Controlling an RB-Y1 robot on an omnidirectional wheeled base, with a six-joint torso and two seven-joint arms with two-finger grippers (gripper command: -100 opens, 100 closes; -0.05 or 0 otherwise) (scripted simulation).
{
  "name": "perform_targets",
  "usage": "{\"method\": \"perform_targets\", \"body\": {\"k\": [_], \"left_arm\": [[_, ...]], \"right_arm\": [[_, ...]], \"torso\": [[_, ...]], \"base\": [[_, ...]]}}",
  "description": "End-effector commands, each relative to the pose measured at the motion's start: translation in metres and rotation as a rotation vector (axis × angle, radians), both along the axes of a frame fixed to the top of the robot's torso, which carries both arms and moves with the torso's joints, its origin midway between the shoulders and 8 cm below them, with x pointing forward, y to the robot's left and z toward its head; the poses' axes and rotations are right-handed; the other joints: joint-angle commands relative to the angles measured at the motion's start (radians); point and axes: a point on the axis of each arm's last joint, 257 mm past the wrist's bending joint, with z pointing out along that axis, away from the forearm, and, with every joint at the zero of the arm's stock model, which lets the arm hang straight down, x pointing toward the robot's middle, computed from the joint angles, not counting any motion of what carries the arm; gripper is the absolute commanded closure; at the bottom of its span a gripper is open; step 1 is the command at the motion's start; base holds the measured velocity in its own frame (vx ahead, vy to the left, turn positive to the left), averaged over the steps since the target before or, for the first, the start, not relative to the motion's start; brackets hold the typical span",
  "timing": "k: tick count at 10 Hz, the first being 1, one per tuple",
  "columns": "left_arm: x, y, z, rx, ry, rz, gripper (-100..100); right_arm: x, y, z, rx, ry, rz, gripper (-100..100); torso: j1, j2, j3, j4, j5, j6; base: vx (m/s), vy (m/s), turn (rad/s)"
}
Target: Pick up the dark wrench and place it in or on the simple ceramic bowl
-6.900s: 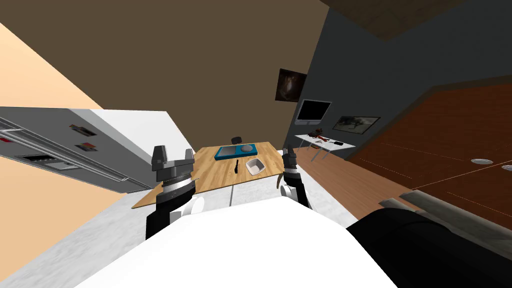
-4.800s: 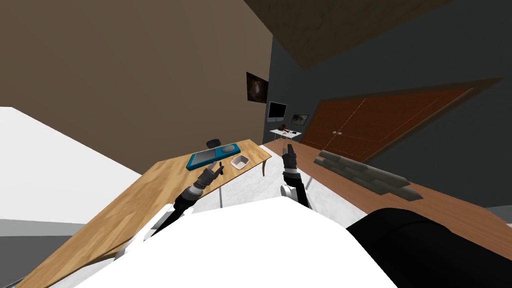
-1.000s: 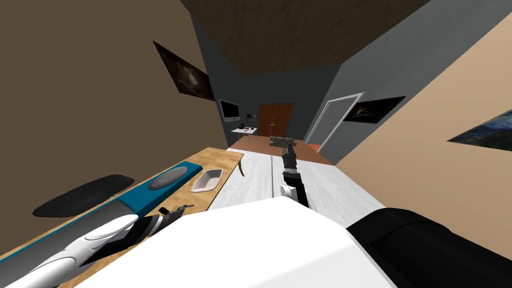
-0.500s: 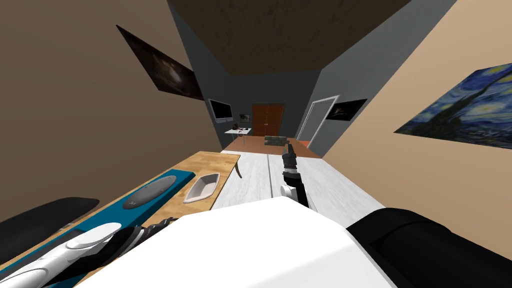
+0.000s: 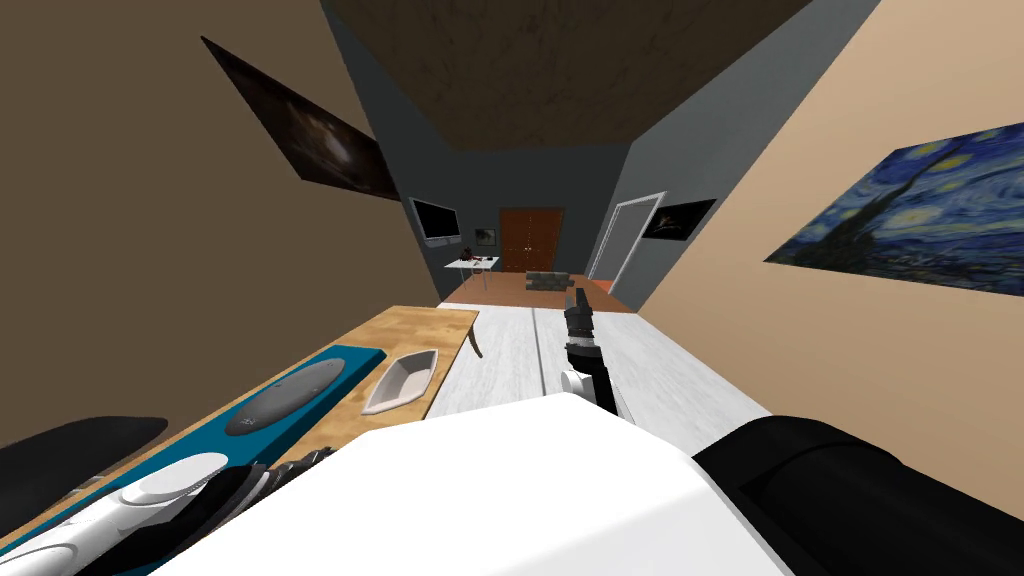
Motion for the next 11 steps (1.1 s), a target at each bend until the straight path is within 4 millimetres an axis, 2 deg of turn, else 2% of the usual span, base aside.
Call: {"method": "perform_targets", "body": {"k": [1,2,4,5,6,7,9,10,11], "left_arm": [[-0.003,0.006,0.000,0.013,0.009,-0.006,-100],[-0.003,0.006,0.000,0.013,0.009,-0.006,-100],[-0.022,0.024,0.000,0.058,0.054,-0.036,-100],[-0.016,0.018,-0.001,0.043,0.040,-0.025,-100],[-0.017,0.019,-0.001,0.046,0.042,-0.028,0],[-0.016,0.017,-0.008,0.057,0.034,-0.023,-100],[-0.016,0.017,-0.009,0.057,0.034,-0.021,-100],[-0.016,0.017,-0.010,0.059,0.033,-0.022,100],[-0.016,0.017,-0.010,0.059,0.033,-0.022,100]], "right_arm": [[0.000,0.000,0.000,0.000,0.000,0.000,0],[0.000,0.000,0.000,0.000,0.000,0.000,0],[0.000,0.000,0.000,0.000,0.000,0.000,0],[0.000,0.000,0.000,0.000,0.000,0.000,0],[0.000,0.000,0.000,0.000,0.000,0.000,0],[0.000,0.000,0.000,0.000,0.000,0.000,0],[0.000,0.000,0.000,0.000,0.000,0.000,0],[0.000,0.000,0.000,0.000,0.000,0.000,0],[0.000,0.000,0.000,0.000,0.000,0.000,0]], "torso": [[0.000,0.000,0.000,0.000,0.000,0.000],[0.001,0.000,0.000,0.000,0.000,0.000],[0.000,0.000,0.000,0.000,0.000,0.000],[0.002,-0.001,0.000,0.000,0.000,0.000],[0.000,0.000,0.000,0.000,0.000,-0.001],[-0.001,0.000,0.000,0.000,0.000,-0.001],[-0.004,0.002,0.001,0.000,0.000,0.000],[-0.003,0.001,0.001,0.000,-0.001,-0.001],[-0.002,0.001,0.000,0.000,0.000,-0.001]], "base": [[0.008,0.037,-0.075],[0.003,0.020,0.005],[0.012,0.039,-0.150],[0.009,0.032,-0.046],[0.001,0.005,0.007],[-0.019,-0.016,-0.040],[-0.021,-0.023,-0.028],[0.000,0.000,0.000],[0.000,0.000,0.000]]}}
